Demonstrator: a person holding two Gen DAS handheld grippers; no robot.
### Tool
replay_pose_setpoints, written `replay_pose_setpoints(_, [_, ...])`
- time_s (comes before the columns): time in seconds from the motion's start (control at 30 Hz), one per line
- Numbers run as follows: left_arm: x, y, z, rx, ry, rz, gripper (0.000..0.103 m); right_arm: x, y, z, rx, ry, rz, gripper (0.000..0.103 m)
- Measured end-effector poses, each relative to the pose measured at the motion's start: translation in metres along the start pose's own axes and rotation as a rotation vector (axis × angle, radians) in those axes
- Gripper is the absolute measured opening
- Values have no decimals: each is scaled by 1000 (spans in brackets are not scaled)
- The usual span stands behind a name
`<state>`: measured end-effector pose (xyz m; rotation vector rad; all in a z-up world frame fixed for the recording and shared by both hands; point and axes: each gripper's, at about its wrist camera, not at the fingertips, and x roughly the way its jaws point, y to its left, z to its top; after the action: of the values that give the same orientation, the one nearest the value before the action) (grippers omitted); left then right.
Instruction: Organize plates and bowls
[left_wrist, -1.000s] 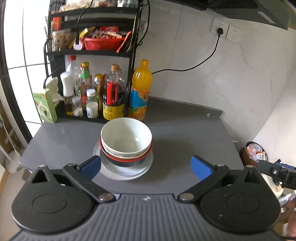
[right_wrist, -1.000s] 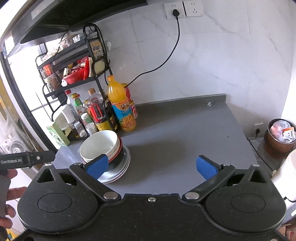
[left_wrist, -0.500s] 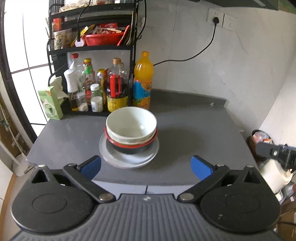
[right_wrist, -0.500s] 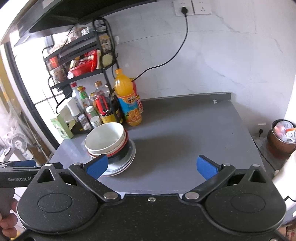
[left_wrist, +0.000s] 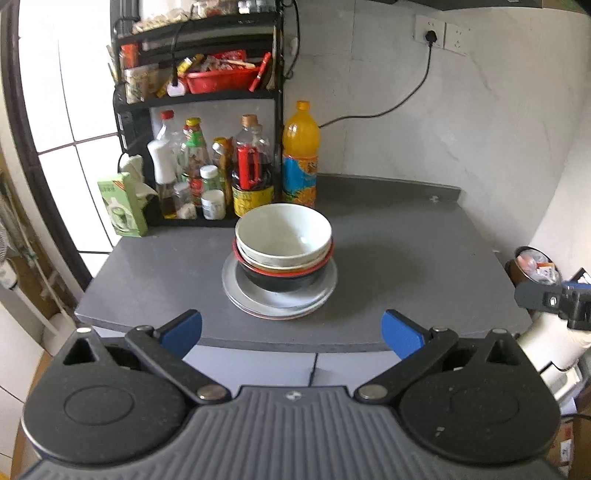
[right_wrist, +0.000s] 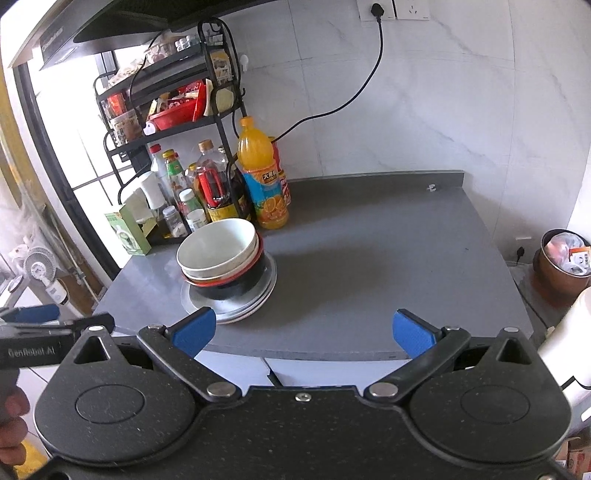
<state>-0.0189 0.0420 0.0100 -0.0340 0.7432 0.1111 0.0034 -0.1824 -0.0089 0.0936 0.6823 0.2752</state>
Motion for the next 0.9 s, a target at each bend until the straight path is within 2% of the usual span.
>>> replay_pose_setpoints(0.1, [-8, -6, 1, -21, 4, 45, 102, -6, 1, -1, -1, 0, -1, 103])
replay_pose_setpoints(0.27, [-21, -13, 0, -24, 15, 19, 102, -22, 1, 0, 16, -35, -14, 103])
replay_pose_setpoints(0.47, [-32, -14, -2, -17, 13, 41, 102, -29, -3, -3, 29, -21, -11, 103])
replay_pose_setpoints(0.9, [-33, -18, 2, -21, 10, 35, 102, -27, -5, -5, 12, -7, -19, 103])
